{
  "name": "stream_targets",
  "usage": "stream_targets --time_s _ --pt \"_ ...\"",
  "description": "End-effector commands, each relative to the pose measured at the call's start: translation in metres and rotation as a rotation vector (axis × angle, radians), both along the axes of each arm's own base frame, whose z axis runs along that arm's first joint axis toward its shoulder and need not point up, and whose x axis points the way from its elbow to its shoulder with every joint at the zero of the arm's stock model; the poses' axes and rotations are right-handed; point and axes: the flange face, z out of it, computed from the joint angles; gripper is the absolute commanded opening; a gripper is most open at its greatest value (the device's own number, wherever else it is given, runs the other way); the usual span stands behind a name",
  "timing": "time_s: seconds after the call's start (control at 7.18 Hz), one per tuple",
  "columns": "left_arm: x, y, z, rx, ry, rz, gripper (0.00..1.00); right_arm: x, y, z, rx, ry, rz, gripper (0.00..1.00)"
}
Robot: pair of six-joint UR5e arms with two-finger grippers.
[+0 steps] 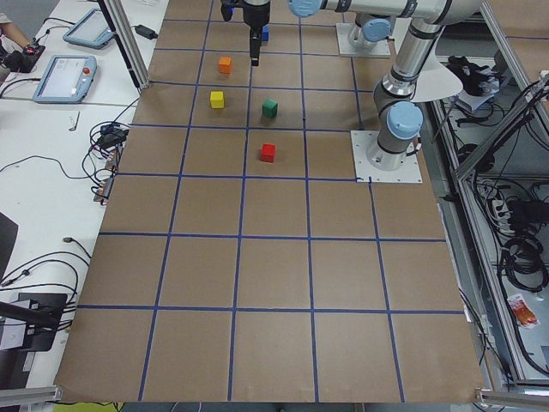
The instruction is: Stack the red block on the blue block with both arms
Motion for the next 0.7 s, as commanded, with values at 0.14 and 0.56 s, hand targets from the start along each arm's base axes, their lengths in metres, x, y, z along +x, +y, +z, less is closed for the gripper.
stream_targets --time_s 0.14,0.56 --pt "0.000 0.005 -0.001 0.015 0.001 0.000 1.00 0.000 0.000 0.000 0.000 0.000 -0.001 1.00" --pt "0.017 -0.004 -0.038 0.080 0.017 0.006 1.00 0.001 0.000 0.000 0.000 0.000 -0.003 1.00"
